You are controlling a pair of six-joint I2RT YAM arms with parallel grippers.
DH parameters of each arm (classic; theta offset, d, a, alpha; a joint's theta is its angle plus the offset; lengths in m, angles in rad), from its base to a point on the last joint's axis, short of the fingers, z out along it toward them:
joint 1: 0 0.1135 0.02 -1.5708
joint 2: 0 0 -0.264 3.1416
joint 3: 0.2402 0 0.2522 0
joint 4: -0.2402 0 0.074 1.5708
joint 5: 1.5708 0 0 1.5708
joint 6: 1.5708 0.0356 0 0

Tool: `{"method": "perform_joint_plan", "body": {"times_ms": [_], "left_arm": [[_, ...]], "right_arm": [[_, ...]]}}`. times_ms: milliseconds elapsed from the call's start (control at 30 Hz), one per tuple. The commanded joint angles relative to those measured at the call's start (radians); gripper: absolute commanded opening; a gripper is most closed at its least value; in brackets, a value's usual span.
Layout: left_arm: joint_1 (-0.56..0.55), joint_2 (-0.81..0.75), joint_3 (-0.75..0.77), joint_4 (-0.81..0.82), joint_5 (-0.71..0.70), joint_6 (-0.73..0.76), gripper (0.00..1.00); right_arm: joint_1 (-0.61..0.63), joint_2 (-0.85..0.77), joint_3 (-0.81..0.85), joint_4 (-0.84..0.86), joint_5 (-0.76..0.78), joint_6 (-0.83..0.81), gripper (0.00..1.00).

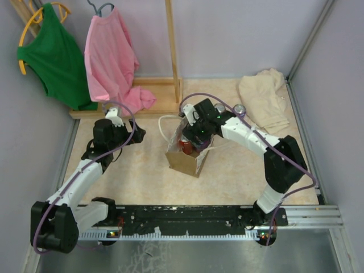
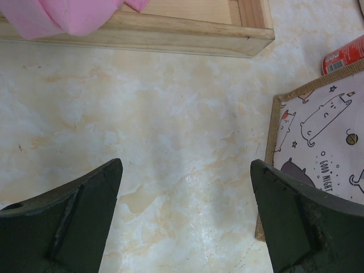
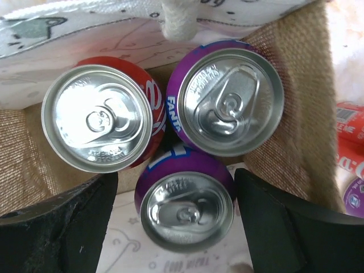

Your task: Take the beverage out of the canvas bag

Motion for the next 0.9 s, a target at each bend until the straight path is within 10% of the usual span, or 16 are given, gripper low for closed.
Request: {"method": "perform_joint_plan", "body": {"times_ms": [0,867], "left_arm": [[-0.006,-0.023,-0.012,0.012,-0.007,0.000,1.00],[-0.007,-0.022,-0.005,0.014,0.003,-0.001,1.00]], "right_arm": [[-0.006,0.063,0.047,-0.004,-0.010,-0.013,0.82],[-0.009,0.189,0.079,-0.063,0.106,-0.004,0.58]]}}
